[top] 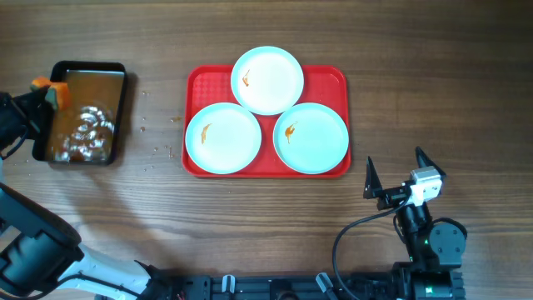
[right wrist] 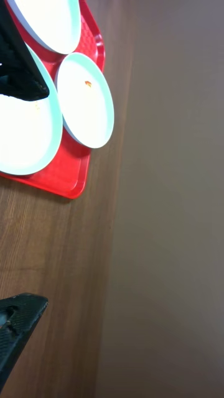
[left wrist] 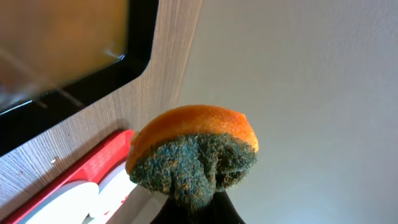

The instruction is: Clean dirty plates on tray and stack at the side

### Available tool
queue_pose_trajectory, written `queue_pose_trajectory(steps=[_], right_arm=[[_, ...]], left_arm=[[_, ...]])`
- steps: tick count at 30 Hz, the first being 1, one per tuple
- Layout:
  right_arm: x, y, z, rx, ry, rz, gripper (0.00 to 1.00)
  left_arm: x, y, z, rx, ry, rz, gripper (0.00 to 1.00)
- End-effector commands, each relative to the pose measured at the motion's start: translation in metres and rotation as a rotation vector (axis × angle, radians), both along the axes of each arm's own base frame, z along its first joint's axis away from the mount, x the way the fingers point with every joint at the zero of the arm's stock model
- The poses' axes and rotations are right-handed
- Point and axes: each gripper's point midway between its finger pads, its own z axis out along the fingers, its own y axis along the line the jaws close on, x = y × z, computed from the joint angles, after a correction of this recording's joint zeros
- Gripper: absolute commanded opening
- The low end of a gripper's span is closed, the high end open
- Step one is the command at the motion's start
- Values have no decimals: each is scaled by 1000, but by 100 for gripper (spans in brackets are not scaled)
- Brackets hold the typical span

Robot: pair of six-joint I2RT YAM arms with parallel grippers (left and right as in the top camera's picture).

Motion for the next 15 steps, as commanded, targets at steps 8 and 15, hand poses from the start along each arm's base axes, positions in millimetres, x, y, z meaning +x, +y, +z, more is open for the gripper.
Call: queue_pose_trajectory(steps=[8,15], right_arm=[[0,-2,2,-5,-12,-12,100],[0,-2,2,-5,-11,-12,100]], left_arm=[[-4,3,2,78,36,19,4],[-11,10,-81,583,415,11,4]])
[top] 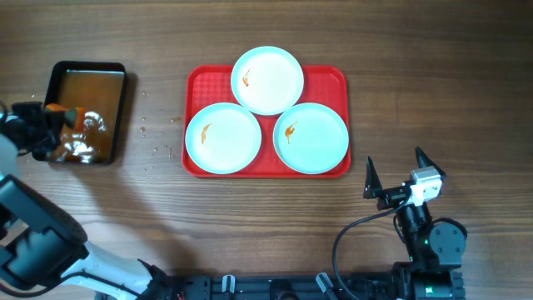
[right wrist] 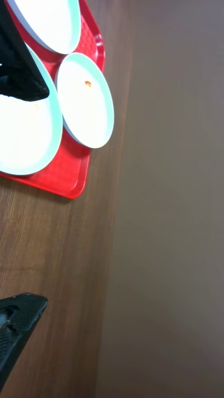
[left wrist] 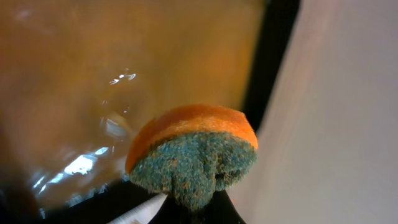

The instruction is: Clean dirty plates on tray and stack at the side

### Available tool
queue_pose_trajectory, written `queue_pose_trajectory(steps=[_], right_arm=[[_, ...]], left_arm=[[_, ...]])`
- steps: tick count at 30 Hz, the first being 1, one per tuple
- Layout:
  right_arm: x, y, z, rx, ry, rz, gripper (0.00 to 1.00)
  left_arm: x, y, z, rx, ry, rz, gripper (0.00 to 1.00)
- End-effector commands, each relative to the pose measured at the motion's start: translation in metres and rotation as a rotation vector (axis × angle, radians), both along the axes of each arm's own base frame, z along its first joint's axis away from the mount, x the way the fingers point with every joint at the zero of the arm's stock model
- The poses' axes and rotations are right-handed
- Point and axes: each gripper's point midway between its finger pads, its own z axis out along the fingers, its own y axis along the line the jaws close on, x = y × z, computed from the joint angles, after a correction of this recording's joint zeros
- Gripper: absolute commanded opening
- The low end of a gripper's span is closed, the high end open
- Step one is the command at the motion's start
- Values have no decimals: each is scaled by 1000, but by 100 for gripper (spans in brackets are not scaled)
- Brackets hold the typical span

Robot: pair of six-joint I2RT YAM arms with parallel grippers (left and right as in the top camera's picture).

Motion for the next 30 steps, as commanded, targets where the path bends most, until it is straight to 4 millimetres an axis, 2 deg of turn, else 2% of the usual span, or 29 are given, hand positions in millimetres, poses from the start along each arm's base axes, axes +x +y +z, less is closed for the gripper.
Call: queue_pose_trajectory(steps=[1,3,5,7,8,9,11,12,13,14,16,18,19,20,21,22,23,24,26,27,28,30], right_arm=[[0,-2,2,-5,-11,-12,100],[0,-2,2,-5,-11,-12,100],[0,-2,2,-5,-11,-12,100],[0,-2,2,-4,-11,-12,100],[0,-2,2,-5,-11,-12,100],[0,-2,2,-4,-11,-12,100],[0,-2,2,-5,-11,-12,100],[0,-2,2,-5,-11,-12,100],[0,-2,2,-5,-11,-12,100],[0,-2,2,-5,-11,-12,100],[0,-2,2,-5,-11,-12,100],[0,-2,2,-4,-11,-12,100],[0,-2,2,-5,-11,-12,100],[0,-2,2,-5,-11,-12,100],[0,-2,2,-4,-11,-12,100],[0,-2,2,-5,-11,-12,100],[0,-2,2,-4,-11,-12,100],[0,-2,2,-5,-11,-12,100],[0,-2,2,-5,-11,-12,100],[0,-2,2,-4,-11,-12,100],[0,-2,2,-5,-11,-12,100],[0,-2,2,-5,-11,-12,100]], left_arm=[[21,-2,12,300,-15,-170,4],[30,-1,49,384,-88,-194,4],[36,3,114,503,-220,-172,4],[40,-1,150,590,-300,-174,4],[42,-3,138,657,-249,-214,4],[45,-3,107,674,-165,-233,4],[50,-6,28,636,-9,-276,4],[55,-7,-4,627,26,-338,4],[59,-11,-14,623,13,-391,4],[60,-8,-8,632,-6,-388,4],[64,4,59,722,-115,-337,4],[61,3,137,842,-246,-286,4],[58,-3,165,886,-300,-274,4],[58,-13,183,912,-340,-277,4],[62,-21,181,918,-342,-304,4],[66,-21,153,899,-283,-314,4],[69,-17,107,856,-189,-331,4],[71,-16,50,780,-94,-369,4],[64,-14,-10,684,17,-404,4],[61,-10,-12,675,23,-397,4],[63,-8,7,684,-20,-385,4],[66,-6,82,773,-158,-343,4]])
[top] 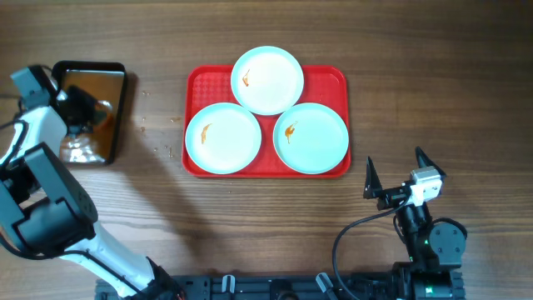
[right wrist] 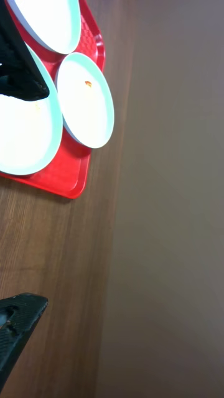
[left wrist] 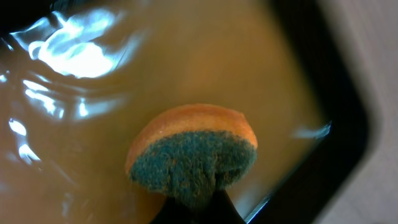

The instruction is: Clean dirty plates on tray and stack at the side

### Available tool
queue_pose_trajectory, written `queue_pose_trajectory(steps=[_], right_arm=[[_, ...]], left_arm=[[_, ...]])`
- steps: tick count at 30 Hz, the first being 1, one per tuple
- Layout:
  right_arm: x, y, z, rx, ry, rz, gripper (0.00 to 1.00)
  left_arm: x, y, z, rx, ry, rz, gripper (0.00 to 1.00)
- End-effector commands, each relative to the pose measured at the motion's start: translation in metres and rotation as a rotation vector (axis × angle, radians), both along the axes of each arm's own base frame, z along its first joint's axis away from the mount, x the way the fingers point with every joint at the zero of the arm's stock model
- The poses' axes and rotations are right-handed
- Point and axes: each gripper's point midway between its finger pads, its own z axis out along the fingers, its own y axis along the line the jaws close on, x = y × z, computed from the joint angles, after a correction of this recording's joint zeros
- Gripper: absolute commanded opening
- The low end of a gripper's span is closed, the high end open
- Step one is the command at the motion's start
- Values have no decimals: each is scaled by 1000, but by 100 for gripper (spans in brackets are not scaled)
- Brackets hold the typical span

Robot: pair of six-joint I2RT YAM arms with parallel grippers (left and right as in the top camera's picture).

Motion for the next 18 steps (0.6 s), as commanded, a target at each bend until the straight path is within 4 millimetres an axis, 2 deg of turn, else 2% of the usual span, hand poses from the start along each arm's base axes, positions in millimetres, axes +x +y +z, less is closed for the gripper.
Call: queue_pose_trajectory(steps=[1,2,3,4,5,8,9,10,12,14,15,16,17,18], right_arm=[[0,-2,2,-5,-11,-12,100],[0,-2,2,-5,-11,-12,100],[0,-2,2,-4,-11,-12,99],[0,-2,2,-4,-11,-12,100],[0,-2,2,-4,-11,-12,100],[0,-2,2,-4,-11,-12,100],[0,-2,2,-4,-11,-12,100],[0,-2,2,-5,-12,-12,100],[0,-2,2,-4,-11,-12,100],[0,-2,2,-5,-11,-12,100],[0,-2,2,-5,-11,-12,100],[0,-2,2,-5,-11,-12,100],[0,-2,2,-4,-11,-12,100],[0,-2,2,-4,-11,-12,100]], left_arm=[[20,14,169,171,-366,-22,4],[14,6,207,202,-441,-38,4],[9,-1,228,224,-475,-43,4],[7,-1,234,249,-479,-30,4],[7,3,226,263,-452,-9,4],[10,21,98,176,-171,35,4],[7,22,87,160,-146,37,4],[6,24,88,160,-145,42,4],[6,27,124,198,-214,51,4],[3,17,205,258,-394,27,4],[-2,10,228,273,-442,18,4],[-4,10,236,293,-457,27,4],[-5,17,226,313,-421,59,4],[-5,23,189,295,-341,76,4]])
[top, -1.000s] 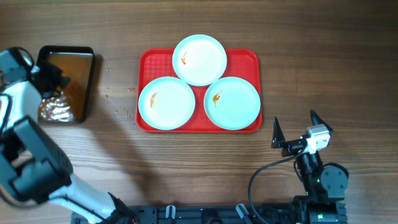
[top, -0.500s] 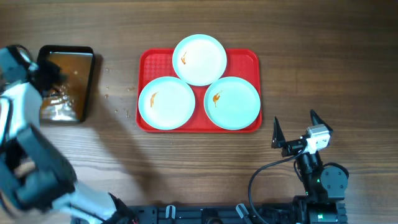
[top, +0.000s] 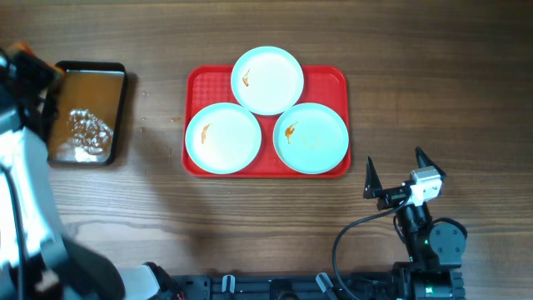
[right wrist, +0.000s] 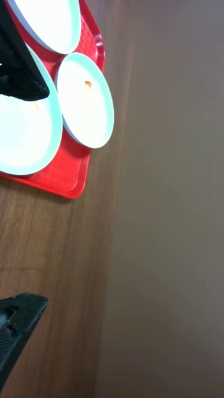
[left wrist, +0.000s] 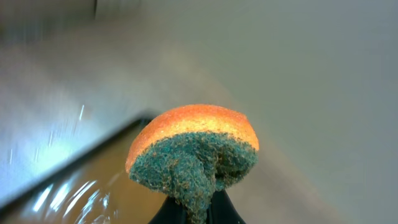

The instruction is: Clean dirty plates on tray and stack at the side

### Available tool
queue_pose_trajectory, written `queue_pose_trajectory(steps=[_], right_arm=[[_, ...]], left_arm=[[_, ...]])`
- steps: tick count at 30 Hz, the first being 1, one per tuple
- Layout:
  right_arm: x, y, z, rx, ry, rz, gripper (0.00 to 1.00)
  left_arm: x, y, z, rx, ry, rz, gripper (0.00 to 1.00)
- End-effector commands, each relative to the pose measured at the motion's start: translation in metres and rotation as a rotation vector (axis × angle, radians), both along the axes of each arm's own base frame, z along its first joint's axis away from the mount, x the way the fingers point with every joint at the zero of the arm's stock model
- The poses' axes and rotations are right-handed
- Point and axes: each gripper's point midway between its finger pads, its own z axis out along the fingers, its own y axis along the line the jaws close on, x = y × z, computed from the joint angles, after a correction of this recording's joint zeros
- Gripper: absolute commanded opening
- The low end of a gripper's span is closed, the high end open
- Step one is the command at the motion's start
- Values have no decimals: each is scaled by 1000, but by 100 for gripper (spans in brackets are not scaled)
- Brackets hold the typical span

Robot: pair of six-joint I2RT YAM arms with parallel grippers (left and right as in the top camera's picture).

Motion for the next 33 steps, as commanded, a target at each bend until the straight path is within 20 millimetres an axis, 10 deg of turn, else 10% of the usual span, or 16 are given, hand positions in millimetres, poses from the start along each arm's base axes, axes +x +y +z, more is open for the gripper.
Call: queue_pose_trajectory(steps=[1,3,4,6,9,11,16,18,22,24,26,28,29,33], right_arm=[[0,-2,2,-5,-11,-12,100],[0,-2,2,-5,-11,-12,100],[0,-2,2,-5,-11,-12,100],[0,-2,2,-5,-11,-12,100],[0,-2,2,-5,-11,-12,100],[0,-2,2,-5,-11,-12,100],[0,-2,2,-4,-11,-12,100],[0,-2,2,-5,-11,-12,100],[0,-2,2,-5,-11,-12,100],[0,-2,2,-5,-12,-12,100],[0,-2,2,-5,-11,-12,100],[0,-2,2,-4,-11,-12,100],[0,-2,2,-4,-11,-12,100],[0,-2,2,-5,-11,-12,100]], left_arm=[[0,11,-91,-56,187,40,4],[-5,9,-180,-151,375,36,4],[-5,11,-183,-153,377,40,4],[5,15,-137,-113,279,32,4],[7,-5,5,12,-19,-33,4],[0,4,27,85,-51,48,4],[2,13,-147,-72,355,44,4],[6,15,-126,-55,310,49,4],[4,3,-13,67,91,49,4],[4,11,-32,76,133,86,4],[6,14,-111,13,308,65,4],[3,13,-142,0,389,42,4],[5,13,-131,7,364,39,4],[0,3,38,158,3,37,4]])
